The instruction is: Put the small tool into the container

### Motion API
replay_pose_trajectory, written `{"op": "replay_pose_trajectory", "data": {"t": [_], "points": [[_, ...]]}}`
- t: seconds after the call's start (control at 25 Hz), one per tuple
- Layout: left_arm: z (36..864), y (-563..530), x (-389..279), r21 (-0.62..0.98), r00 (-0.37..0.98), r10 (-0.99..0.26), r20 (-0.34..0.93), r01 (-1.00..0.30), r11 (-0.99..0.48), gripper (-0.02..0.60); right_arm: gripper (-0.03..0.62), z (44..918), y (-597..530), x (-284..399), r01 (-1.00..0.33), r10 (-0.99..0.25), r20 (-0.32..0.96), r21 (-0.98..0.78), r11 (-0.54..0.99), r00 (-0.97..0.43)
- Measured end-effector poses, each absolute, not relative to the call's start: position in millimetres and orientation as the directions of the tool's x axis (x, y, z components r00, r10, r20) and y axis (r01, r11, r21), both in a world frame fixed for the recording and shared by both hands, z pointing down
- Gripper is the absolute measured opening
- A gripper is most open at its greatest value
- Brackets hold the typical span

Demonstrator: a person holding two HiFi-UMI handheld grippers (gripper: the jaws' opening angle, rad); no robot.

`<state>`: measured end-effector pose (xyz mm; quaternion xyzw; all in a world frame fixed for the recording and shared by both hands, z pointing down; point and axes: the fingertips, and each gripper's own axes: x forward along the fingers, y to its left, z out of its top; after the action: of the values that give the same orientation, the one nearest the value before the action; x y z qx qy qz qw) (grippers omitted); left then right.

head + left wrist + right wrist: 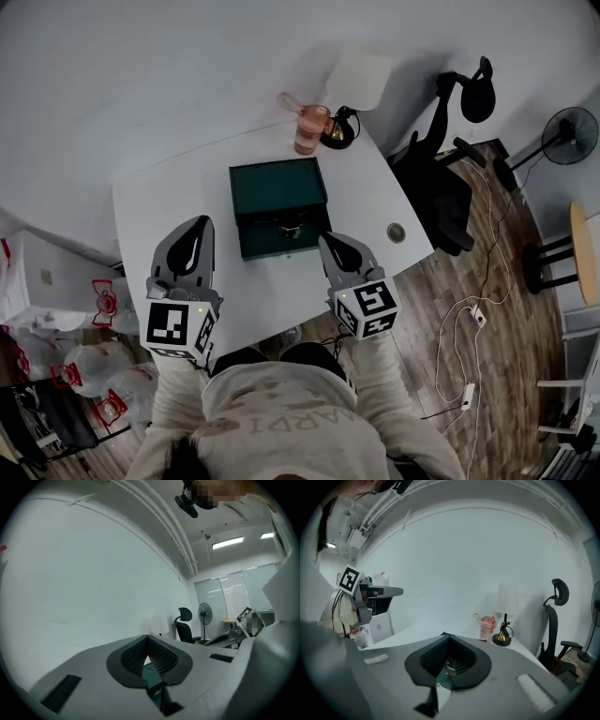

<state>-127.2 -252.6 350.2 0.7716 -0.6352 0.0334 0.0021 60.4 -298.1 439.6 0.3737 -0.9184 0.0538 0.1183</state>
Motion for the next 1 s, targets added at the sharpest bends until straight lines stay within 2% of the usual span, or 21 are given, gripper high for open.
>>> {"op": "replay_pose_trajectory", "data": {"t": [1.0], "points": [[331,-227,-102,-0.046,0.267,-0.964,0.008,-0.963,-0.267,0.003,0.009,344,-247,97,-0.807,-0.807,0.021,0.017,0.591,-0.591]]}}
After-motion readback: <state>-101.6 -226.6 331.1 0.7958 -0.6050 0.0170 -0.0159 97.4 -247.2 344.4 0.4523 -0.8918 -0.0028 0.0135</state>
